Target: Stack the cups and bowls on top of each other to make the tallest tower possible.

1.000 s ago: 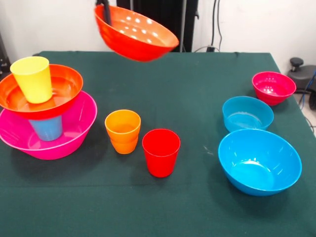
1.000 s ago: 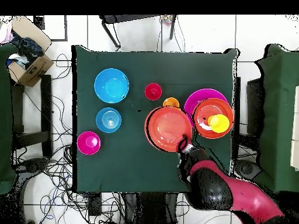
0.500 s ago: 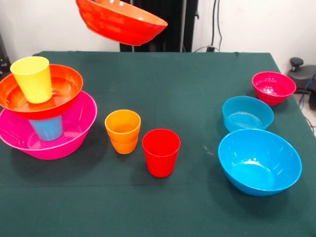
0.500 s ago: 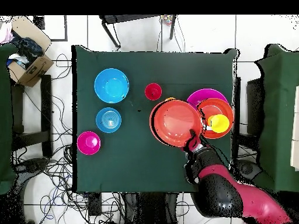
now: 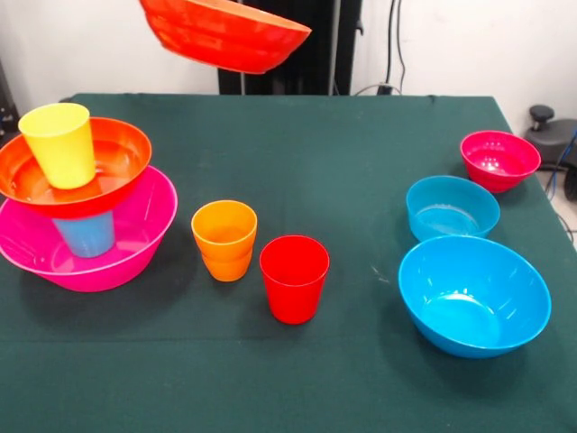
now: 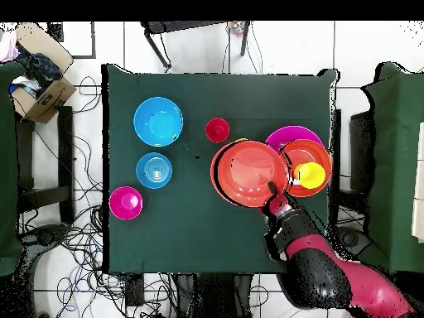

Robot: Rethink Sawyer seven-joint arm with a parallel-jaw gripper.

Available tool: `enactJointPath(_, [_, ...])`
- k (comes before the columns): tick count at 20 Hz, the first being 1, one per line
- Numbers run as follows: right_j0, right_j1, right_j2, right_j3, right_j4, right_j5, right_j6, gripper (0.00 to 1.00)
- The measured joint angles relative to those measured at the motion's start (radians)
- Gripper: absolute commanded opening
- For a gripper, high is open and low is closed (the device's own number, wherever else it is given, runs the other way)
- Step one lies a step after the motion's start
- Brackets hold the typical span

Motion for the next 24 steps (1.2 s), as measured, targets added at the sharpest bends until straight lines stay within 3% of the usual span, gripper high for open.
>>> enactJointPath(12, [-0.121, 0.104, -0.001, -0.001, 0.028, 0.003, 0.0, 0.0])
enactJointPath(24, [-0.12, 0.111, -0.092, -0.001, 0.114, 0.072, 0.0, 0.0])
